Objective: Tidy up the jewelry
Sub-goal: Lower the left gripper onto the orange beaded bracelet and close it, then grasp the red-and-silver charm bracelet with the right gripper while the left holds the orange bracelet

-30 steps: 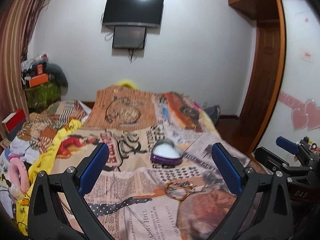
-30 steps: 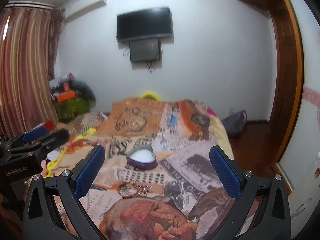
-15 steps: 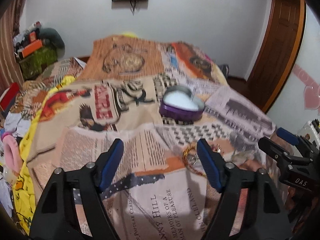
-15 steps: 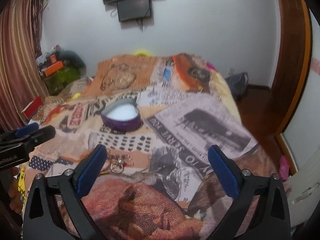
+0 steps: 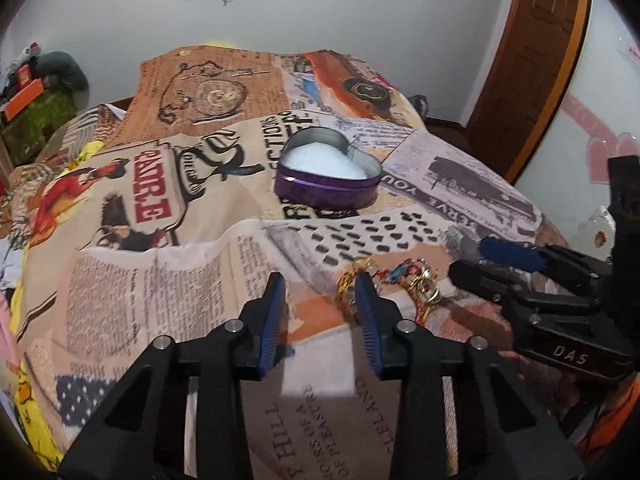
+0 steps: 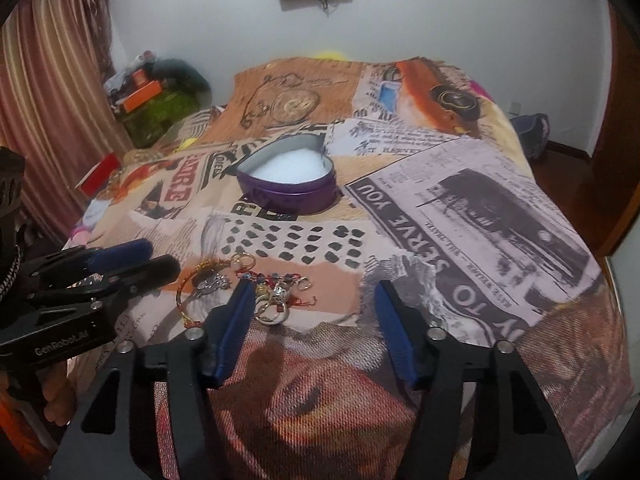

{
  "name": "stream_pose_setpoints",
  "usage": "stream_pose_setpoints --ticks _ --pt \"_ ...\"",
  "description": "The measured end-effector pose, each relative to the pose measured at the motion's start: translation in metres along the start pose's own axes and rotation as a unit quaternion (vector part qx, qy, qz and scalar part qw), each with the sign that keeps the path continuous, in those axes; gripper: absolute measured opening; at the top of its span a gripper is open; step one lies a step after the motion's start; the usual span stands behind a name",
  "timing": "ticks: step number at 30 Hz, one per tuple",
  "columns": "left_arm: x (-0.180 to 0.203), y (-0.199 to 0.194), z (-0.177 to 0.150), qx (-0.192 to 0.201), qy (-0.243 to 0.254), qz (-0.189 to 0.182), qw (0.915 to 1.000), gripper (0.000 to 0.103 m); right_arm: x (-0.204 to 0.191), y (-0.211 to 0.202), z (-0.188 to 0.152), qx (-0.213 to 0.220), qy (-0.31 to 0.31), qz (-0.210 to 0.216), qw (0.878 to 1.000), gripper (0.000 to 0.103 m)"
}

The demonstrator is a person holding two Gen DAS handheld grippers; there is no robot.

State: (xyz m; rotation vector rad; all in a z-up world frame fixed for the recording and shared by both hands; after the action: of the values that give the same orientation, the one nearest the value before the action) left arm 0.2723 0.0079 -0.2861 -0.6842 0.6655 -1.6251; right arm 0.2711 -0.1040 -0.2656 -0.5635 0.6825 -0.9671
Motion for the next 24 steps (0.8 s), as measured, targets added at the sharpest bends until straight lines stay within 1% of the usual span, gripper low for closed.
stream_pose_setpoints --ticks 2,6,9,13,15,17,21,24 --pt "-0.001 0.005 0.005 -0.004 0.004 -0.009 0.9999 0.030 0.000 0.004 0.000 -0.007 0.000 0.006 1.000 0.047" --pt "-0.001 0.020 0.006 -0.031 -0.001 -0.039 0.9988 0.022 0.002 0.009 0.002 -0.016 -0.002 0.008 1.000 0.042" --pt "0.000 0.026 0.001 -0.047 -0.008 -0.062 0.9970 0.020 0.004 0.012 0.002 -0.021 -0.004 0.007 1.000 0.040" --pt "0.004 0.030 -0.005 -0.057 -0.003 -0.067 0.9961 0.020 0.004 0.018 -0.001 -0.033 -0.006 0.013 0.999 0.036" --pt "0.006 0.031 -0.006 -0.056 0.001 -0.067 0.9962 0.019 0.004 0.020 -0.002 -0.039 -0.005 0.020 0.999 0.034" --pt "0.007 0.032 -0.006 -0.058 0.003 -0.070 0.9958 0.006 0.003 0.022 -0.002 -0.040 -0.007 0.021 0.999 0.034" --pt "0.006 0.032 -0.004 -0.054 -0.001 -0.074 0.9958 0.005 0.001 0.022 -0.001 -0.041 -0.008 0.022 0.999 0.034" --pt "0.005 0.023 -0.001 -0.041 -0.003 -0.073 0.9965 0.005 0.000 0.021 -0.001 -0.042 -0.007 0.024 0.999 0.034"
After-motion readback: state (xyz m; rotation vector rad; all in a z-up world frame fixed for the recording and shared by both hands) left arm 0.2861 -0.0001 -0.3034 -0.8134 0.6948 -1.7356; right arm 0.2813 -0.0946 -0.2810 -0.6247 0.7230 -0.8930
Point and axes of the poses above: each gripper's, at about its wrist camera, not at the fingertips, and y roughly the way its jaws point, x to its right, z to its top, the point moved 9 cm from there along y, roughly the way its jaws point, and after that the axes turned 7 degrees about y, right-handed, at the moved point
